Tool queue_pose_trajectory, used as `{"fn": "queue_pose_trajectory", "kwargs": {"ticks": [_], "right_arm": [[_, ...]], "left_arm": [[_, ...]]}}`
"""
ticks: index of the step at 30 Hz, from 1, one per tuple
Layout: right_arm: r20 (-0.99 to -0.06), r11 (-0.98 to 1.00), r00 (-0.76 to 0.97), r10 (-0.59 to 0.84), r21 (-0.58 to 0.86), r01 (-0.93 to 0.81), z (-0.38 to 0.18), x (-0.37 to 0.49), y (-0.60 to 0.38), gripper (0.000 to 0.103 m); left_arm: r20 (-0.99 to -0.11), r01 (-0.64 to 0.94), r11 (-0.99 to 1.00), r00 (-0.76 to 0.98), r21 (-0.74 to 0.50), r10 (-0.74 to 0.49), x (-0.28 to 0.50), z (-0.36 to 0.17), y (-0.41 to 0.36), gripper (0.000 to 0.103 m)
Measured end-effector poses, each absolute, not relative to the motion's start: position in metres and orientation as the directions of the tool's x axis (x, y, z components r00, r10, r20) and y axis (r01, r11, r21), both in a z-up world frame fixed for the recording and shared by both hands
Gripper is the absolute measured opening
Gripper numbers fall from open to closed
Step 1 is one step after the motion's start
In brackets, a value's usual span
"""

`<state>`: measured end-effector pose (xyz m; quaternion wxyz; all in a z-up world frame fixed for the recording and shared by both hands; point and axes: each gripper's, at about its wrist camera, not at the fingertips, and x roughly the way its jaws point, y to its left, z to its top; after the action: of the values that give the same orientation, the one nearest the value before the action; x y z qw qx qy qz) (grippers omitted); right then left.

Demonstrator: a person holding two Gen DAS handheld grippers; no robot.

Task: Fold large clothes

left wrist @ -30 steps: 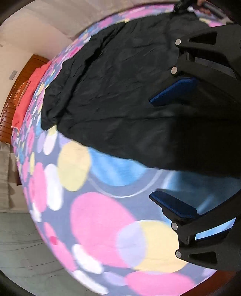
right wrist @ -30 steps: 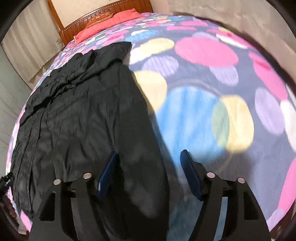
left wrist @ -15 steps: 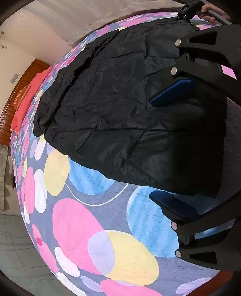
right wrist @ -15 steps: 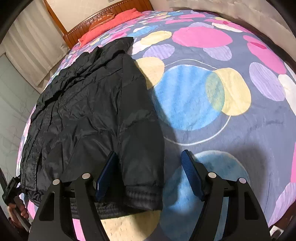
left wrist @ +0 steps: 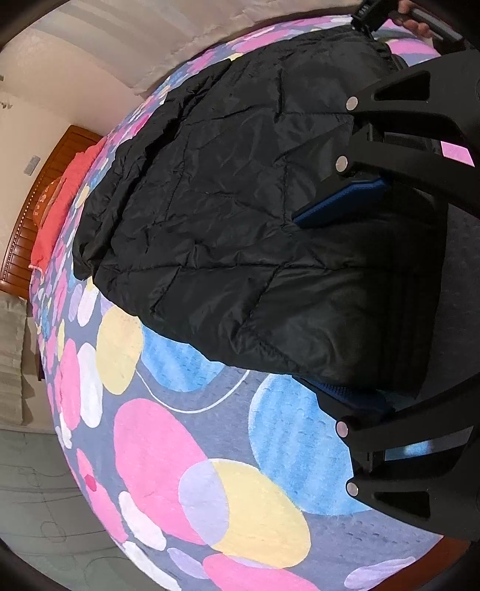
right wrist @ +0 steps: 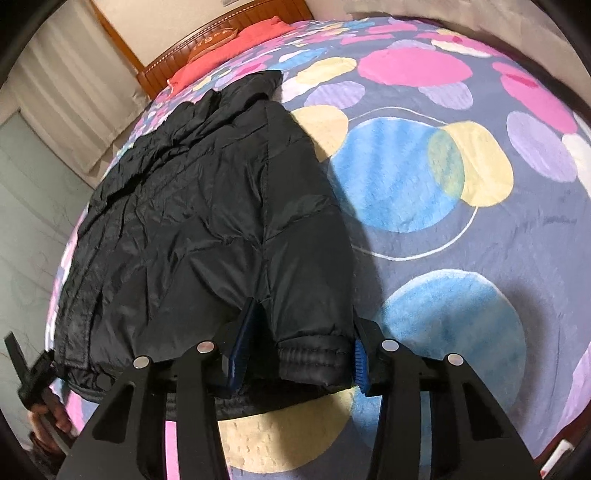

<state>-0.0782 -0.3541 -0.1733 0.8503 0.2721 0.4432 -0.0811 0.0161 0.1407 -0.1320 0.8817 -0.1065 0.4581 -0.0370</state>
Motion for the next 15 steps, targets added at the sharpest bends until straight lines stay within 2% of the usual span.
{"fn": "queue_pose_trajectory", "kwargs": {"ticks": [9,13,15], "right_arm": [[-0.793,0.841,0.602,0.096,0.388,0.377,-0.1728,-0.0765,-0.3525,0.055],[-0.788,0.838,0.61,0.087,0.388,0.383,-0.1729,-0.0777,-0.352,0.057],[-0.788,0.839,0.611,0.073,0.38,0.39,-0.1728,-0.079,-0.3514,0.063]], "left_arm": [[-0.798,-0.039,0.97,0.577,-0.239,-0.173,0.0162,-0.1317,0.1425,0.076],[-0.798,-0.035,0.97,0.576,-0.24,-0.176,0.0162,-0.1316,0.1405,0.081],[-0.799,-0.035,0.97,0.576,-0.239,-0.176,0.0161,-0.1317,0.1397,0.081]]}}
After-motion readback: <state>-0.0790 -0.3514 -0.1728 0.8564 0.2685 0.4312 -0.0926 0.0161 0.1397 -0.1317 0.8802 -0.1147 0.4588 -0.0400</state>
